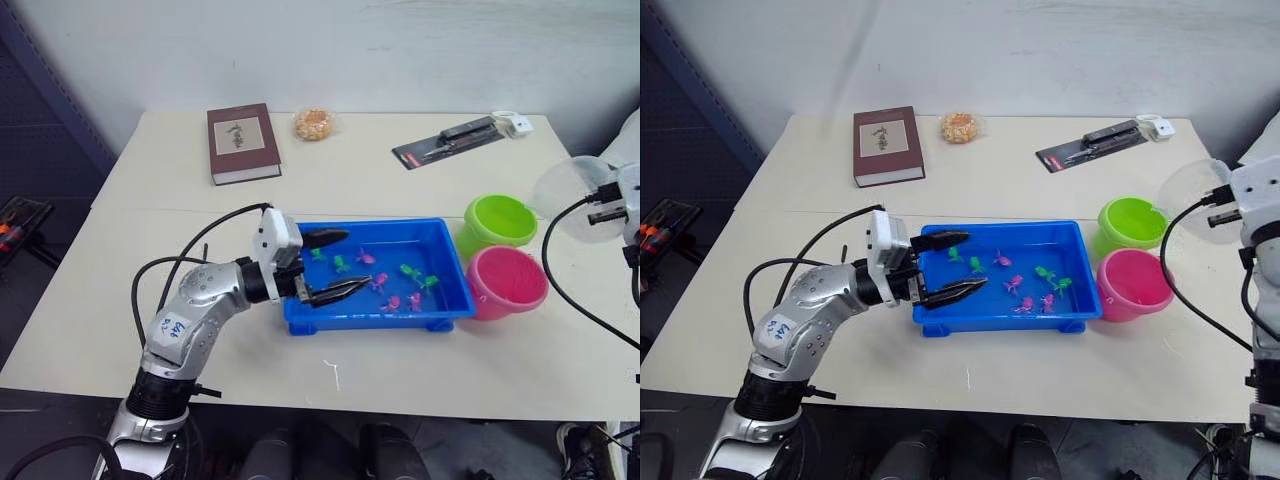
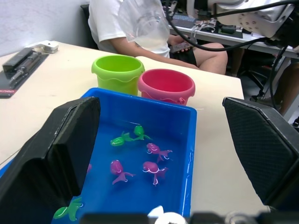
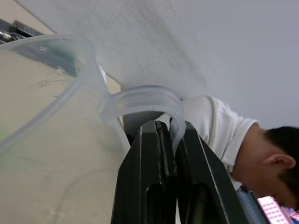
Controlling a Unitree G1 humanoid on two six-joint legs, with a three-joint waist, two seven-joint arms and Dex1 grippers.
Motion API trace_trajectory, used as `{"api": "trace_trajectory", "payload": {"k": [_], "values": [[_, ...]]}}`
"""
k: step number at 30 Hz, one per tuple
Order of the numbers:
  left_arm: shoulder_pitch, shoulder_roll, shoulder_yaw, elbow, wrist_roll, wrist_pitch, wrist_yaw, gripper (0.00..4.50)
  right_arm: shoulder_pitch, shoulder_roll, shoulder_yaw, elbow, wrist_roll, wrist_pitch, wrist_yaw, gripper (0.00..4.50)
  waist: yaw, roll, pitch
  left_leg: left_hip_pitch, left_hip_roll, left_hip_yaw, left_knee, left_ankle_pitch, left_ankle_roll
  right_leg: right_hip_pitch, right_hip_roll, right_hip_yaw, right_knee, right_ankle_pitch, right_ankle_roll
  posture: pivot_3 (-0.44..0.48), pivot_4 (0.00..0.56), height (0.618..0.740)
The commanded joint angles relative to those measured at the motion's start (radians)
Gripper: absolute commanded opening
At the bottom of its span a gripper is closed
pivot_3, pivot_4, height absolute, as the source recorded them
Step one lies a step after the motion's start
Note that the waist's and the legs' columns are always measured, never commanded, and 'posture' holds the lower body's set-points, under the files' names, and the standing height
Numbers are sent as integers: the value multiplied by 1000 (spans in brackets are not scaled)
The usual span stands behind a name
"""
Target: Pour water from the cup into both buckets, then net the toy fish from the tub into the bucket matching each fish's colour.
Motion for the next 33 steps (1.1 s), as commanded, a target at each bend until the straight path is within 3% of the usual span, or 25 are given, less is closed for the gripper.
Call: {"api": "trace_trajectory", "payload": {"k": [1,17,24,33], "values": [[-17,-7,-2,-13,6,-19,-1,4500,-35,-49,61,31,-124,-91,-71,20,0,0,0,0,0,0,0,0,0,0,0,-1,0,0,0,0,150,738],[3,-6,-28,-23,37,-17,-12,4500,-124,-68,215,197,-368,-262,-264,20,-2,0,0,0,0,0,1,0,-1,0,0,-7,0,0,0,0,150,738],[6,-4,-30,-30,35,-15,-8,4500,-181,-74,275,277,-397,-352,-242,20,-3,0,0,-1,0,0,1,0,-1,0,0,-8,0,0,0,0,150,738],[8,21,-23,-47,28,-8,-14,4500,-210,-96,301,322,-453,-391,-319,20,-2,0,0,-1,0,-1,2,0,-1,0,0,-8,0,0,0,0,150,738]]}}
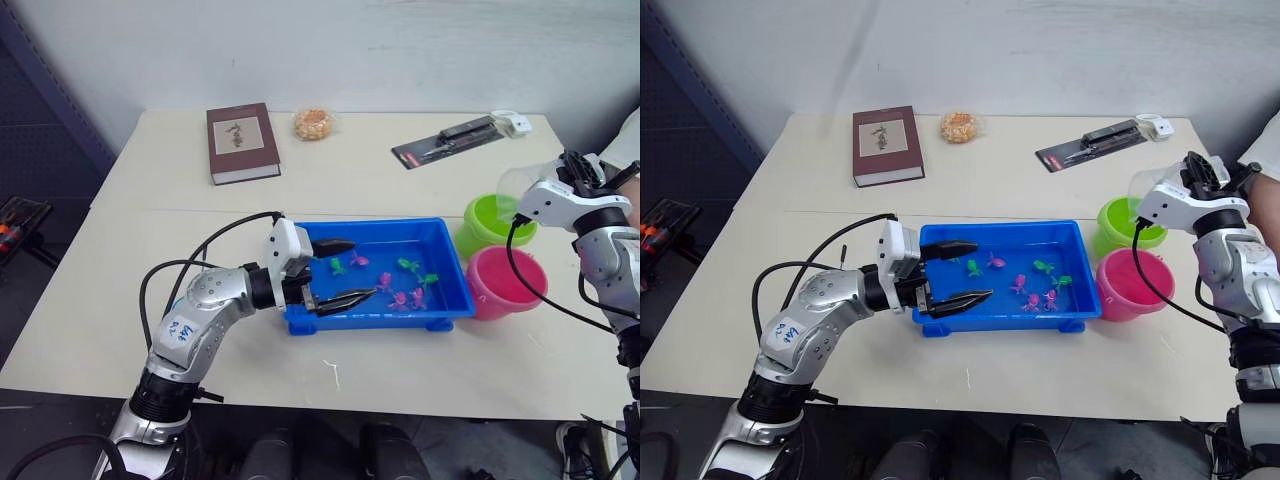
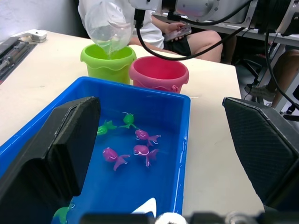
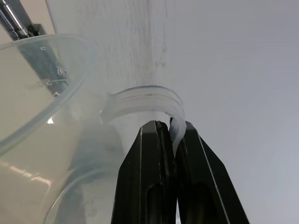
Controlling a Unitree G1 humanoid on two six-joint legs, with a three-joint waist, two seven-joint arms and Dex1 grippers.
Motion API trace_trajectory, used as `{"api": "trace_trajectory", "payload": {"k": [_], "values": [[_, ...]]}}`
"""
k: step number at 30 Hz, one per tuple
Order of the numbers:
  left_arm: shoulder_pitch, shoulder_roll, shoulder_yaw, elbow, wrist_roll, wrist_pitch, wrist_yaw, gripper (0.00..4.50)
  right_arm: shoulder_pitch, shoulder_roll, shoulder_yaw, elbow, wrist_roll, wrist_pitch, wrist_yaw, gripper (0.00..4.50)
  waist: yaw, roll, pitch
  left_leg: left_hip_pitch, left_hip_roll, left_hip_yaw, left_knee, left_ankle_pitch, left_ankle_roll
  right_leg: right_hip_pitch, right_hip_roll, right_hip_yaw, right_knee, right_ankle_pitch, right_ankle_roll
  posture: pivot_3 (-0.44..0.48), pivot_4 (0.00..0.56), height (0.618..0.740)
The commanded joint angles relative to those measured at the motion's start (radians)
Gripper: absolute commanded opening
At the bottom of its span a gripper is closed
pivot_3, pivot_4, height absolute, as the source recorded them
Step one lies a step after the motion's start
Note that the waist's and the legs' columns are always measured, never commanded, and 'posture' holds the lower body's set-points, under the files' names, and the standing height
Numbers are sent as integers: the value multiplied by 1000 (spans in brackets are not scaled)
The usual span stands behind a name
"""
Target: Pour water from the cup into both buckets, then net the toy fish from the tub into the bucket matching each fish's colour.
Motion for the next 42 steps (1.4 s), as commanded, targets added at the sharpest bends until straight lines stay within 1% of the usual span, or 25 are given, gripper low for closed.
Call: {"api": "trace_trajectory", "payload": {"k": [1,6,10,12,15,17,19,22,24,26,30,31,33,35,39,42], "values": [[0,7,12,-45,-6,-6,0,4500,-16,-43,-21,-9,-16,-13,-42,20,0,0,0,0,0,0,0,0,0,0,0,0,0,0,0,0,150,738],[2,-2,11,-42,-6,-14,9,4500,4,-60,-46,-14,2,-28,-65,20,-1,0,0,0,0,0,0,0,0,0,0,0,0,0,0,0,150,738],[-5,-9,12,-34,-7,-17,9,4500,39,-33,-87,-50,88,-61,-31,20,-1,-1,1,0,0,0,0,0,0,0,0,0,0,0,0,0,150,738],[-12,-11,19,-29,-10,-15,9,4500,46,-12,-116,-62,126,-19,-16,20,-1,-1,1,0,0,0,1,0,0,0,0,0,0,0,0,0,150,738],[-24,9,33,-17,-14,-27,-19,4500,50,79,-233,-92,309,67,37,20,-2,-1,1,0,1,0,1,0,0,0,0,0,1,0,0,0,150,738],[-42,26,72,0,-50,-23,-49,4500,57,128,-319,-127,427,132,81,20,-1,-2,1,0,1,0,1,0,0,0,1,-1,1,0,0,0,150,738],[-61,51,104,15,-82,-16,-87,4500,63,159,-409,-163,520,199,99,20,-1,-2,1,-1,1,-2,2,0,0,0,1,-1,1,0,0,0,150,738],[-69,79,122,18,-100,-7,-118,4500,73,195,-536,-213,663,282,124,20,3,-1,1,-2,0,-2,2,0,0,0,0,-2,1,0,0,0,150,738],[-60,91,132,-7,-137,13,-148,4500,109,236,-637,-263,805,349,173,20,5,-2,2,-3,0,-3,3,0,0,0,-1,-3,0,0,0,0,150,738],[-46,109,126,-39,-166,28,-186,4500,161,280,-728,-306,911,406,190,20,5,-2,2,-5,0,-7,4,0,0,1,-1,-2,-1,0,0,0,150,738],[-17,145,110,-87,-199,48,-240,4500,254,364,-852,-348,1032,479,157,20,2,-2,2,-5,0,-8,4,0,0,1,-1,0,0,0,0,0,150,738],[-8,153,106,-101,-209,58,-250,4500,278,389,-874,-350,1042,451,148,20,1,-2,2,-5,0,-7,4,0,0,1,-1,1,0,0,0,0,150,738],[3,165,99,-119,-216,73,-258,4500,332,440,-874,-352,1059,446,158,20,0,-2,2,-4,0,-6,4,0,0,1,-1,3,1,0,0,0,150,738],[6,168,95,-122,-215,78,-255,4500,357,473,-862,-343,1070,442,167,20,-5,-1,2,-4,0,-6,4,0,0,1,0,4,1,0,0,0,150,738],[1,164,92,-129,-218,90,-243,4500,362,508,-860,-295,1071,414,154,20,-12,0,3,0,0,-2,3,0,0,1,0,9,3,0,0,0,150,738],[-1,173,85,-140,-208,95,-239,4500,349,537,-894,-228,1094,380,118,20,-12,-1,3,0,0,-2,3,0,0,1,0,10,3,0,0,0,150,738]]}}
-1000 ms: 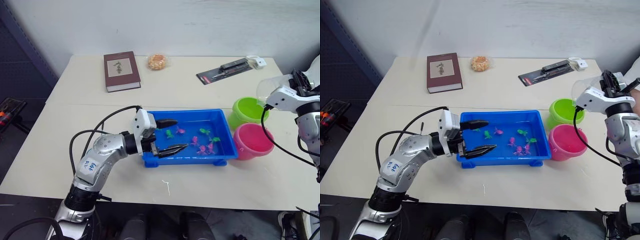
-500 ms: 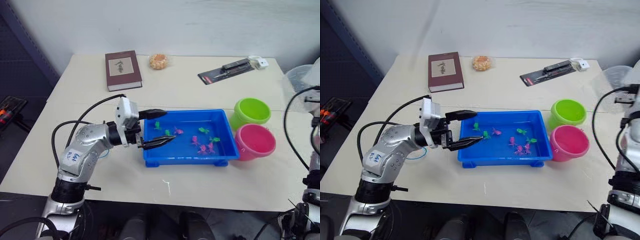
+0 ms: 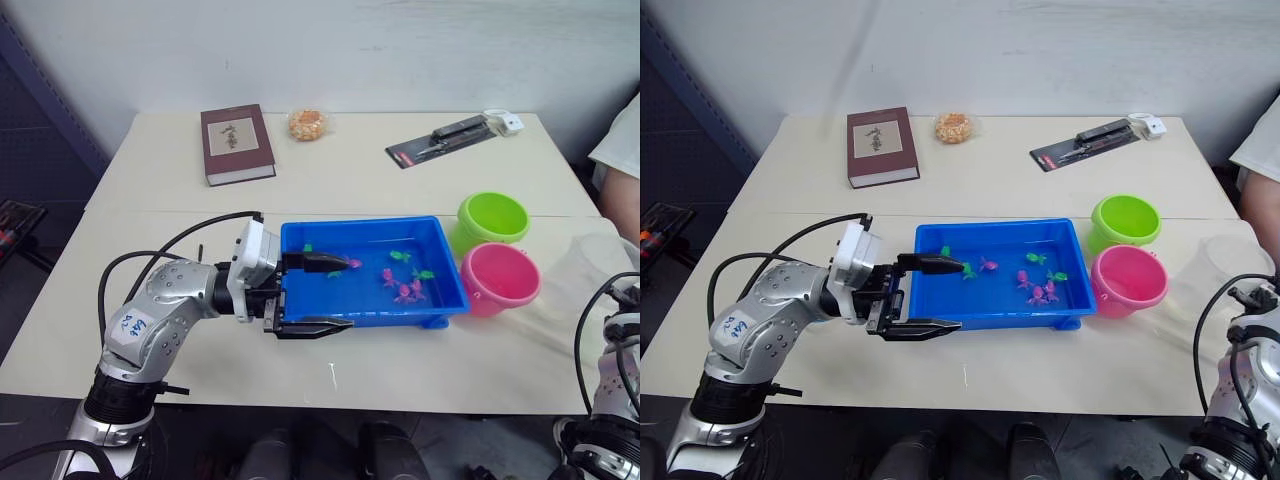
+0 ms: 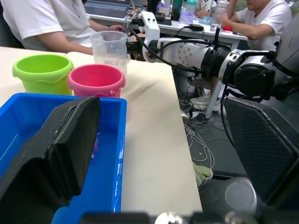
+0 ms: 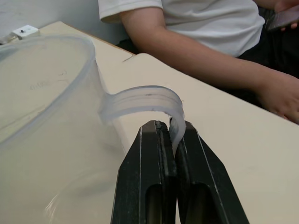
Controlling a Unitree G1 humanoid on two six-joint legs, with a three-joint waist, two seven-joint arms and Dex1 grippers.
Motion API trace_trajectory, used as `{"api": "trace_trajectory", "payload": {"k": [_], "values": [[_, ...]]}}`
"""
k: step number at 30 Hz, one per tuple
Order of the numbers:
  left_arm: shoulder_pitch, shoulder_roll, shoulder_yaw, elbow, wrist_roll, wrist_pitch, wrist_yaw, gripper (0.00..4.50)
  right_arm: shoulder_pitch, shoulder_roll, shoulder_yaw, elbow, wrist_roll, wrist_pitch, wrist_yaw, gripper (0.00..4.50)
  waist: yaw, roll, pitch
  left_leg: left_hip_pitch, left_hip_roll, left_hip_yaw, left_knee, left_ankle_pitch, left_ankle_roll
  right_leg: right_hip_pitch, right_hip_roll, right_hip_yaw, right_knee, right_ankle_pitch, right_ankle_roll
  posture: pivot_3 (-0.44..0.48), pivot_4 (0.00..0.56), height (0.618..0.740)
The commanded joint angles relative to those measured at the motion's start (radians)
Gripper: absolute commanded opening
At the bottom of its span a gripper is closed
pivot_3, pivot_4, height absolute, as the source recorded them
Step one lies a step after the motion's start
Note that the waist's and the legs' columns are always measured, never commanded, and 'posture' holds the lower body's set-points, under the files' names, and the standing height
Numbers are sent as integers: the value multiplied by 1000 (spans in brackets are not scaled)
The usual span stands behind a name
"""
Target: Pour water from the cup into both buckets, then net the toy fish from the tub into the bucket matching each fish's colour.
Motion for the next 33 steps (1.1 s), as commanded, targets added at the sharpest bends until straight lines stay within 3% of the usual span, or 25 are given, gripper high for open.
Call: {"api": "trace_trajectory", "payload": {"k": [1,2,3,10,12,19,22,24,29,33], "values": [[-7,13,-1,-51,-9,3,6,4500,-8,12,-39,38,34,-54,-37,20,0,0,0,0,0,0,0,0,0,0,0,0,0,0,0,0,150,738],[-5,15,1,-54,-13,5,8,4500,2,17,-34,35,39,-56,-28,20,0,0,0,0,0,0,0,0,0,0,0,0,0,0,0,0,150,738],[1,20,3,-61,-14,8,10,4500,22,20,-26,25,34,-57,-24,799,1,0,0,0,0,0,0,0,0,0,0,0,0,0,0,0,150,738],[50,51,29,-82,-34,30,26,4500,186,58,-9,-178,86,25,-7,3829,11,0,0,0,0,0,-1,0,1,0,-1,1,-1,0,0,0,150,738],[72,72,36,-85,-33,35,21,4500,247,81,-8,-270,114,69,-13,4373,11,1,0,0,0,-1,-1,0,0,0,-1,1,-1,0,0,0,150,738],[197,172,145,-99,-80,86,23,4500,545,145,25,-691,289,235,60,4373,10,2,0,2,2,-1,-9,0,0,0,-4,2,-3,-1,-1,0,150,738],[360,159,318,-126,-161,102,80,4500,722,-10,63,-877,261,247,274,4373,4,9,1,2,2,2,-9,-2,1,0,-5,5,-9,-1,-1,0,150,738],[468,147,400,-121,-108,41,108,4500,787,-99,59,-925,258,224,394,4373,-2,8,1,3,2,3,-10,-3,2,0,-5,6,-10,-1,-1,0,150,738],[669,77,677,-19,68,-144,272,4500,750,-258,136,-1024,298,154,650,4373,-4,-8,3,4,4,2,-10,-4,3,1,-3,5,-11,-1,-2,0,150,738],[749,20,761,107,162,-239,369,4500,616,-261,249,-975,299,15,824,4373,13,-11,3,4,4,1,-9,-5,2,0,-4,4,-13,-1,-2,0,150,738]]}}
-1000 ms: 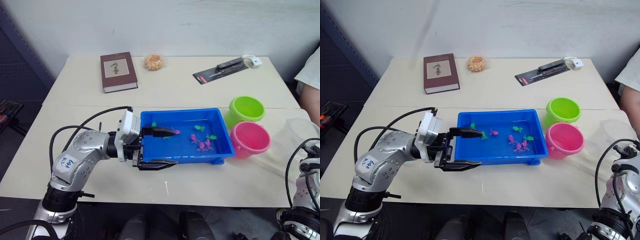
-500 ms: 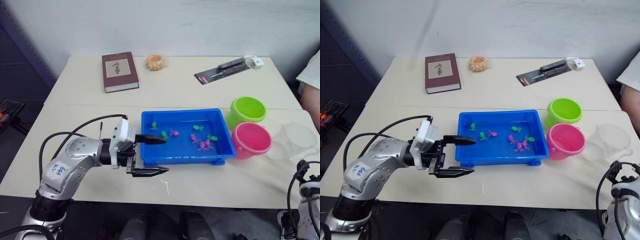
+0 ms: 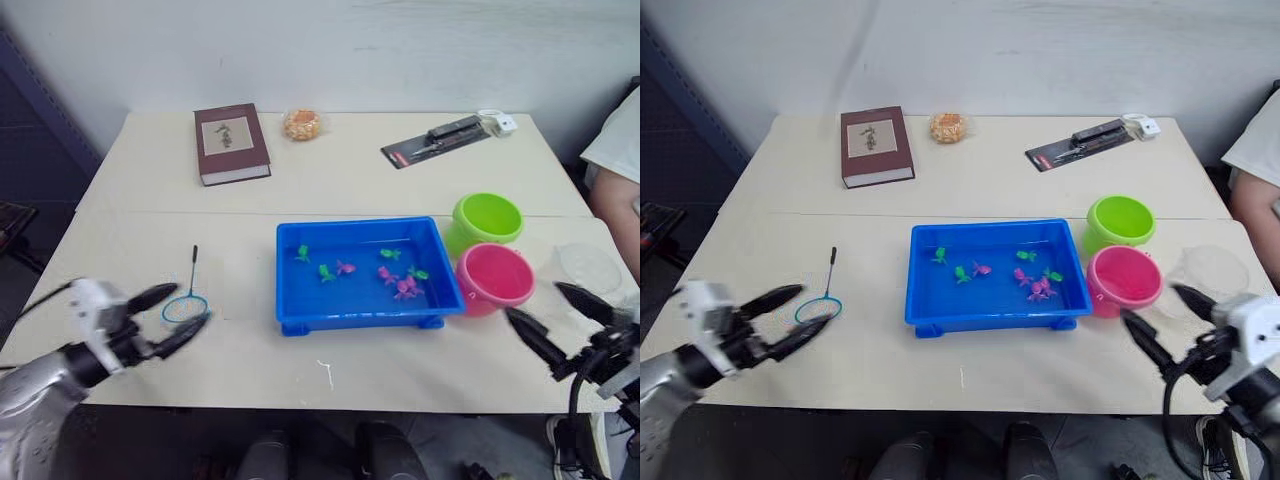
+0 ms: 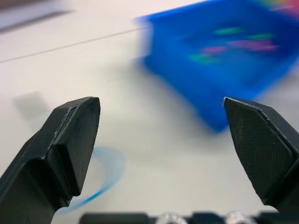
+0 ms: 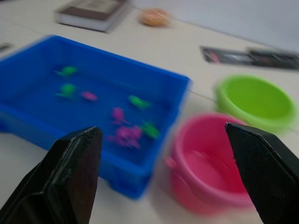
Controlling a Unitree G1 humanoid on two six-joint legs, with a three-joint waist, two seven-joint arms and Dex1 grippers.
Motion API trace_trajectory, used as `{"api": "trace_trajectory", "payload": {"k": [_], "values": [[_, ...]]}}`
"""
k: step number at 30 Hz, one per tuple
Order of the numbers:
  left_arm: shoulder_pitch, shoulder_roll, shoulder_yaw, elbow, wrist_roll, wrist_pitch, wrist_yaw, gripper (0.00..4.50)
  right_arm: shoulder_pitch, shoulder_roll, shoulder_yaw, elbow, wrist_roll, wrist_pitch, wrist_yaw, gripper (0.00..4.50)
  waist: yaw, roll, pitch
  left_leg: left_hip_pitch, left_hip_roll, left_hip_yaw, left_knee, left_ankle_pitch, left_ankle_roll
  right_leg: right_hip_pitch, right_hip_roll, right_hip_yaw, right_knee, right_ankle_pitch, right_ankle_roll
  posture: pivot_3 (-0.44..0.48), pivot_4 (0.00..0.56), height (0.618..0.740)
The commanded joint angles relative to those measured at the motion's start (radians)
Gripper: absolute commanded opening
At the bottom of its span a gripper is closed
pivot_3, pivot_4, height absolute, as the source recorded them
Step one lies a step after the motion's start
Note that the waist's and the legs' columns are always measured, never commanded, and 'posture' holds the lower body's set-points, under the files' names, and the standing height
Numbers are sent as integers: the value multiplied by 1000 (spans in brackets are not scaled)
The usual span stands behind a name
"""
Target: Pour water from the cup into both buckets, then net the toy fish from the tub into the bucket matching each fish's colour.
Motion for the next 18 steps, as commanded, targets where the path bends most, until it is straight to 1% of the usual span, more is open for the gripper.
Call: {"api": "trace_trajectory", "payload": {"k": [1,2,3,5,8,11,12,15,17,18], "values": [[64,-42,62,69,72,-67,75,4500,-86,-1,101,52,-29,-158,184,4373,6,-2,0,0,-1,0,0,0,0,0,-1,0,-1,0,0,0,150,738],[75,-51,68,81,90,-64,106,4500,-108,-4,136,87,-67,-204,229,4373,9,-3,-1,-1,-1,0,0,-1,1,0,-2,0,-2,0,0,0,150,738],[80,-65,76,83,85,-53,132,4500,-117,-15,165,115,-51,-203,291,4373,13,-4,-1,-1,-2,-1,0,-1,1,0,-2,-1,-3,0,0,0,150,738],[82,-75,80,79,79,-26,169,4500,-131,-23,194,157,-40,-215,360,4373,27,-7,-1,-2,-2,-2,0,-2,1,1,-3,-1,-5,0,0,0,150,738],[75,-86,76,50,68,77,262,4500,-167,-16,231,219,-65,-272,424,4373,28,-8,-1,-4,-2,-6,1,-2,1,1,-4,-1,-7,0,0,0,150,738],[34,-79,62,8,53,180,341,4500,-209,-3,259,262,-86,-319,451,4373,25,-8,-1,-3,-2,-6,1,-2,0,1,-4,-1,-7,0,0,0,150,738],[9,-77,51,-6,43,204,355,4500,-220,1,267,274,-92,-328,453,4373,24,-8,-1,-3,-2,-6,1,-1,-1,1,-3,-1,-6,0,0,0,150,738],[-162,-62,-34,-53,9,400,463,4500,-253,5,291,300,-110,-347,459,4373,32,-7,-1,-3,-2,-6,1,-1,-2,1,-3,-2,-4,0,0,0,150,738],[-270,-55,-102,-63,18,557,538,4500,-262,8,298,308,-116,-352,460,4373,33,-8,-1,-3,-3,-8,2,0,-3,1,-3,-2,-2,0,0,0,150,738],[-329,-53,-143,-21,41,581,552,4500,-268,8,304,309,-124,-356,457,4373,29,-8,-1,-3,-3,-8,2,0,-3,2,-3,-2,-1,0,0,0,150,738]]}}
